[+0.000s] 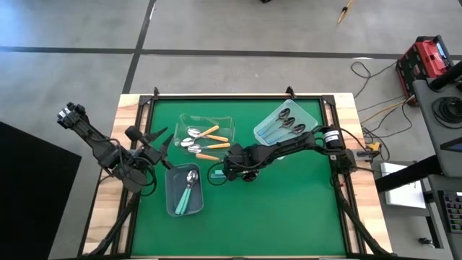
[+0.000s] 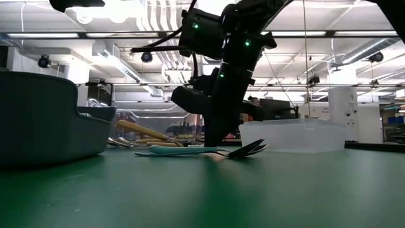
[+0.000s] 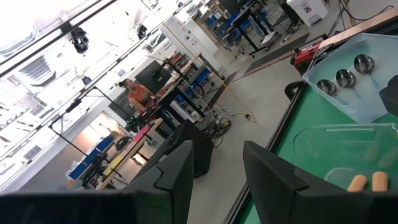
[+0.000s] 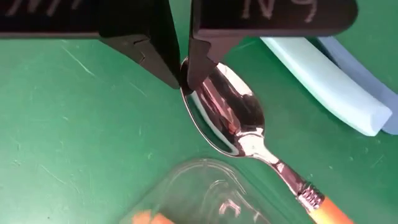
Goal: Sort silverware by color (type)
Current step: Put the orange spoon into the transparent bin
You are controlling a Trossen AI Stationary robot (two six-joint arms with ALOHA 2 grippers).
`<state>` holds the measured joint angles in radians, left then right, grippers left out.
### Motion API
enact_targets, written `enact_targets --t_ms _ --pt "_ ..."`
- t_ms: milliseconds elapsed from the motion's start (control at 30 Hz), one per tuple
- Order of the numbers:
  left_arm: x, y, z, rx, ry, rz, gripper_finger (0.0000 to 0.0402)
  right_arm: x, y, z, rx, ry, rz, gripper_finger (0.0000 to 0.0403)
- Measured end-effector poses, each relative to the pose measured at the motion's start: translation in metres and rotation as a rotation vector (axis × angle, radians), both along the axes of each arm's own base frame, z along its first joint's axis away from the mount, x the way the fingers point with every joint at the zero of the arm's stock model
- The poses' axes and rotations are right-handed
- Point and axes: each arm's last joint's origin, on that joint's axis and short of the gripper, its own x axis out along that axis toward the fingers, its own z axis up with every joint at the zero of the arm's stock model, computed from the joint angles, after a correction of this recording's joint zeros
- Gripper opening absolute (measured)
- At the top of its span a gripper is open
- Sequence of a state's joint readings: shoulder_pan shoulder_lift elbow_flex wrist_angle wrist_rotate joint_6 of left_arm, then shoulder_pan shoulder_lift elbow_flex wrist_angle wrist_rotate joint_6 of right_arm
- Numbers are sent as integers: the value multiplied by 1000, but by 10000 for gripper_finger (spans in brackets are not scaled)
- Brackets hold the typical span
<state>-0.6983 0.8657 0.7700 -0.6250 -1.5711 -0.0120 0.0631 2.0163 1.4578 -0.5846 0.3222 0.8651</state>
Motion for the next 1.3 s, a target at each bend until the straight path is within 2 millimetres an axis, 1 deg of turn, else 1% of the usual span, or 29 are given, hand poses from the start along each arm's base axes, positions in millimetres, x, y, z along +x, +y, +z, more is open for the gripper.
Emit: enact_targets --t_ms 167,333,400,567,667,900,1033,1133,1233,1300 --pt "0 0 0 0 0 0 123 -1 1 2 -8 4 22 9" --pt "1 -1 -1 -36 -2 -28 123 -4 2 16 -20 -6 60 8" --pt "2 -2 -2 -83 26 -88 123 -6 4 24 -25 -18 78 7" --pt "6 -8 -7 -224 174 -327 123 -14 12 41 -31 -17 116 7" --pt "9 -11 -6 -236 188 -375 123 -16 17 47 -26 -23 132 7" --pt "14 -15 -3 -220 160 -386 123 -18 24 49 -15 -18 164 8" --pt "17 -19 -7 -283 220 -494 123 -20 25 51 -36 -5 181 8" --pt "24 -21 -9 -331 247 -552 123 -22 25 53 -50 12 196 8" --pt "34 -21 -13 -320 256 -531 123 -28 23 51 -95 72 180 8" --pt "40 -20 -16 -299 273 -511 123 -32 22 46 -102 112 165 8"
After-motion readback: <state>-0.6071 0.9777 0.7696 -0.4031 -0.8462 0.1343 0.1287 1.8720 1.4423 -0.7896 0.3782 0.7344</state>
